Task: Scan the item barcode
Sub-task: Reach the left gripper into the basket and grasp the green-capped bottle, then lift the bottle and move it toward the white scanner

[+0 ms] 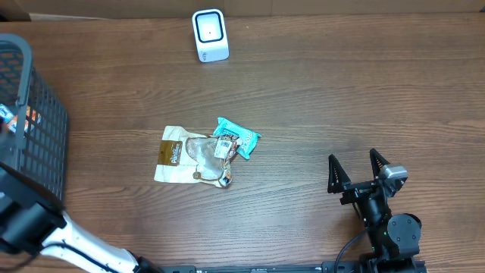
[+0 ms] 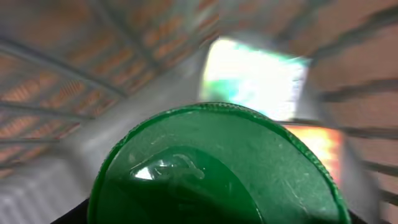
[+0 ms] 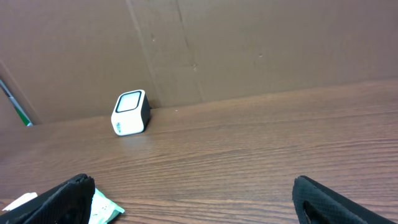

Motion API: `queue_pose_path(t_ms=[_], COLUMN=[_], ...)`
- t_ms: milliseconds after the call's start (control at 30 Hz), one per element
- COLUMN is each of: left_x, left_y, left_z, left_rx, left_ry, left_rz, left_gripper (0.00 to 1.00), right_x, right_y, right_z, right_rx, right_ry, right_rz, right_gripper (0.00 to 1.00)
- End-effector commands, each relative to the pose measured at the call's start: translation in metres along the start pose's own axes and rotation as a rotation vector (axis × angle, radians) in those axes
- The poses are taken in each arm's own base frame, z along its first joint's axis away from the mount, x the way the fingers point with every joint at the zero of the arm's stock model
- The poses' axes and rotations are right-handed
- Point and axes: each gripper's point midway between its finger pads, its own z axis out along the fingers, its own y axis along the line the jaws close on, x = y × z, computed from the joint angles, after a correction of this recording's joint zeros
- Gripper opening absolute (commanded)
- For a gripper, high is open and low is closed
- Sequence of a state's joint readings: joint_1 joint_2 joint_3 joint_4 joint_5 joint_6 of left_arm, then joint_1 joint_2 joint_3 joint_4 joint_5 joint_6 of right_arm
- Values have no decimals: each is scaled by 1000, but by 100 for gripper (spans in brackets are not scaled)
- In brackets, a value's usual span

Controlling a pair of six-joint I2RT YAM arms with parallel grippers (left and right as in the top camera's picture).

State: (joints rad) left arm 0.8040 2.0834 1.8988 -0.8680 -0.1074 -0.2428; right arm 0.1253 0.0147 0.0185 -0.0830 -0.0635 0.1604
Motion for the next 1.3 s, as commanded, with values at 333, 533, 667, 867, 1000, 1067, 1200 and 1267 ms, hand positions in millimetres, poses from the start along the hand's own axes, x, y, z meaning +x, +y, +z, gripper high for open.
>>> queue_pose_path(t_ms=[333,533,667,867,1000,1067,1200,1267], left_x=[8,75,124,177,213,226,257,275], left_y=[-51,-97,-128,-164,-195,-210,-248,-269], left_z=[-326,-359,-356,-323,-293,-279,-251,-239], left_rx=[423,555,597,528,504,493,483,489], left_ry=[-426,-323,-190,-29,81,123,189,206], left_rz=[79,254,399,582,682,709,779,819], left_gripper=[55,58,58,58,58,58,58,57], right_x=[2,2,2,2,2,2,2,2], right_y=[1,1,1,1,1,1,1,1], right_z=[0,0,0,0,0,0,0,0], right_rx=[-7,-7,-7,-7,-7,-7,-7,-7], right_ry=[-4,-4,-4,-4,-4,-4,-4,-4], right_rz=[-2,-2,-2,-2,-2,-2,-2,-2], right_gripper=[100,100,100,100,100,100,100,100])
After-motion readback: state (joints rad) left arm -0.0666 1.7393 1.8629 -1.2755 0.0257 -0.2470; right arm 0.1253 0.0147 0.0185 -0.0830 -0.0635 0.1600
